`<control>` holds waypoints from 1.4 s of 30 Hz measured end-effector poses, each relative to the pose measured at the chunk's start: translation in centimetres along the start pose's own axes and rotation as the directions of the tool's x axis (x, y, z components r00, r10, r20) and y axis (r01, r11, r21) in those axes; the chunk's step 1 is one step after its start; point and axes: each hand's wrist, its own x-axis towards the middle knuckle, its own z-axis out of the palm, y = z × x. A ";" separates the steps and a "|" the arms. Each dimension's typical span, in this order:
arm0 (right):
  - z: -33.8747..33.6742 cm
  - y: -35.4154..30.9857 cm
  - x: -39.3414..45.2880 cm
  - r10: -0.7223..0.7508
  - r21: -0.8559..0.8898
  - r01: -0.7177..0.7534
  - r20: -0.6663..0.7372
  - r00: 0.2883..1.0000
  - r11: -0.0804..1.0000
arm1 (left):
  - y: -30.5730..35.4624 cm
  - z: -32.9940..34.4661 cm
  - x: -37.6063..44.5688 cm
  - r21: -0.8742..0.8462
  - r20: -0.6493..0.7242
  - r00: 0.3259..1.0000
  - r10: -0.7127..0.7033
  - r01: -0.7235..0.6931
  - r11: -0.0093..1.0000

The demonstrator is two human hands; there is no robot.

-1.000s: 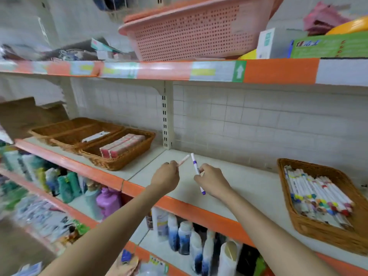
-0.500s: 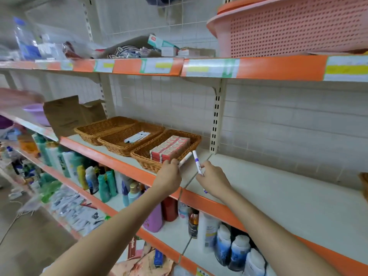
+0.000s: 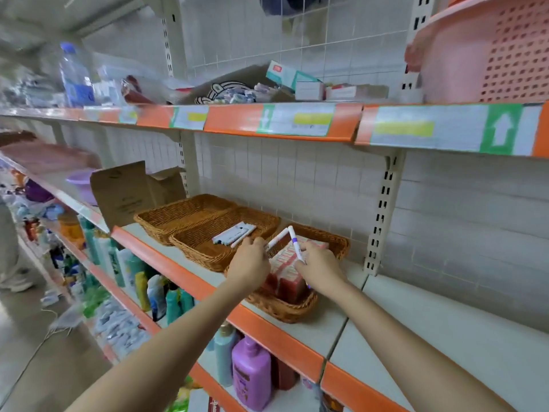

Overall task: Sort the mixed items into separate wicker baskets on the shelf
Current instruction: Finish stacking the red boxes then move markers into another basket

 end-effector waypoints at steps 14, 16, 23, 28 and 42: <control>10.1 -9.9 9.9 0.075 0.017 -0.074 -0.050 0.996 0.997 | -14.8 -5.5 11.6 -0.064 0.095 0.995 0.025 -0.018 0.998; 11.3 -11.2 11.0 0.095 -0.015 -0.096 -0.055 0.994 0.995 | -16.4 -6.2 12.8 -0.076 0.120 0.992 0.032 -0.023 0.997; 13.6 -12.4 15.6 0.164 -0.206 -0.166 -0.028 0.986 0.964 | -18.9 -5.4 16.7 -0.076 0.228 0.969 0.093 -0.078 0.994; 14.8 -11.4 19.7 0.212 -0.301 -0.200 0.007 0.977 0.932 | -19.7 -4.0 19.8 -0.035 0.303 0.945 0.124 -0.118 0.992; 16.5 -9.0 22.8 0.260 -0.525 -0.208 0.026 0.965 0.825 | -19.1 0.6 25.3 0.161 0.355 0.855 0.378 -0.454 0.876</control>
